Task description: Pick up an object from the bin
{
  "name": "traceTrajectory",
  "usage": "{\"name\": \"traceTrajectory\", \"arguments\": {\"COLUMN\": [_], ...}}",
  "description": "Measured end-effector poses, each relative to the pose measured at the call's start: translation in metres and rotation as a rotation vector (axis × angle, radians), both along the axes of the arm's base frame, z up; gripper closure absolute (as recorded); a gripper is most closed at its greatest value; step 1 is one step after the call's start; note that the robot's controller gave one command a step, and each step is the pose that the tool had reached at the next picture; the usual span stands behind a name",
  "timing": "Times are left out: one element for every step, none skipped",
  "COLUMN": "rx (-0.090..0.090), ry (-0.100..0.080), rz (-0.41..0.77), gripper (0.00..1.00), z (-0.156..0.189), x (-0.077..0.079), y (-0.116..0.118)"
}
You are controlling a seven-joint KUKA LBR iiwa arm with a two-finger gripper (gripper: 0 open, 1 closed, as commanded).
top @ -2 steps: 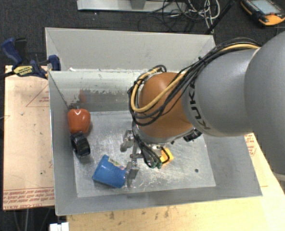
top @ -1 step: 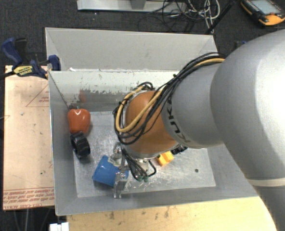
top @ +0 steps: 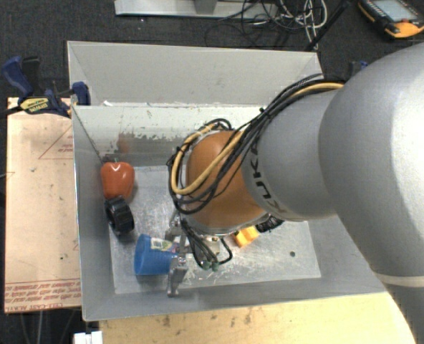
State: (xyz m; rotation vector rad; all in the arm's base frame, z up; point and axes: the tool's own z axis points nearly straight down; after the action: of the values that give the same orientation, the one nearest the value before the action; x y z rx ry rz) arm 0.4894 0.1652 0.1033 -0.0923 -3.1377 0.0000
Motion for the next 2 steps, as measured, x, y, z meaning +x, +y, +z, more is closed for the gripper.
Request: {"name": "traceTrajectory", "arguments": {"rx": [0.002, 0.003], "ry": [-0.005, -0.007], "rz": [-0.028, -0.091], "gripper": [0.00, 0.00], "z": [0.047, -0.013], "x": [0.001, 0.000], "y": [0.002, 0.015]}}
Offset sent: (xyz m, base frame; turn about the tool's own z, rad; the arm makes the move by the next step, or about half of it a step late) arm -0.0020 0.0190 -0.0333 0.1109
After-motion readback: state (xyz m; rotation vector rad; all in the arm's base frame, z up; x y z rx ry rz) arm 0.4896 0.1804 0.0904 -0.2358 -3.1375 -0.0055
